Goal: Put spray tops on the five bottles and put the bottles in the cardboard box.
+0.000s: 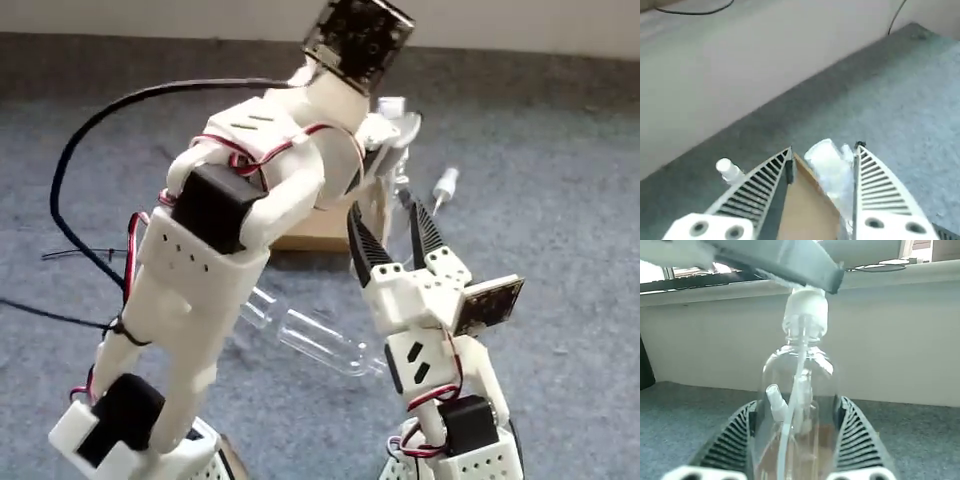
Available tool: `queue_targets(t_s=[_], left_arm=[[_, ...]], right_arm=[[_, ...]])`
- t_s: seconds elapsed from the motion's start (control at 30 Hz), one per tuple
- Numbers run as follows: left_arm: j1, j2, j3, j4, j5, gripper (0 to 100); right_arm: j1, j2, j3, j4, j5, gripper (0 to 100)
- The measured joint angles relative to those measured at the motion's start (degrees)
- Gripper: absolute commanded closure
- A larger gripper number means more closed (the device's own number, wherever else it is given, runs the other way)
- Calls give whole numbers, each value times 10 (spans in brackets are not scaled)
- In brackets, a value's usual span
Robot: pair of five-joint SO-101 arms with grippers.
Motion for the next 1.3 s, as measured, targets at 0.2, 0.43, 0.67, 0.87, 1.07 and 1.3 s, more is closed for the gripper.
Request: queue_targets(t_s=[0.2,0.43,0.67,0.87,1.07,1.3], left_arm=[[-4,-55,-1,23,0,819],[-44,-73,9,9,0,819],[-119,22,51,-37,0,818],[-116,108,52,-80,0,815],[-84,112,53,-83,0,815],[-48,51,53,-83,0,815]], right_arm=[[1,0,0,-1,0,995],[1,0,0,-1,0,995],[1,0,0,-1,0,995],[-5,-1,0,27,0,995],[-13,-1,0,29,0,995],[-17,-1,0,29,0,995]])
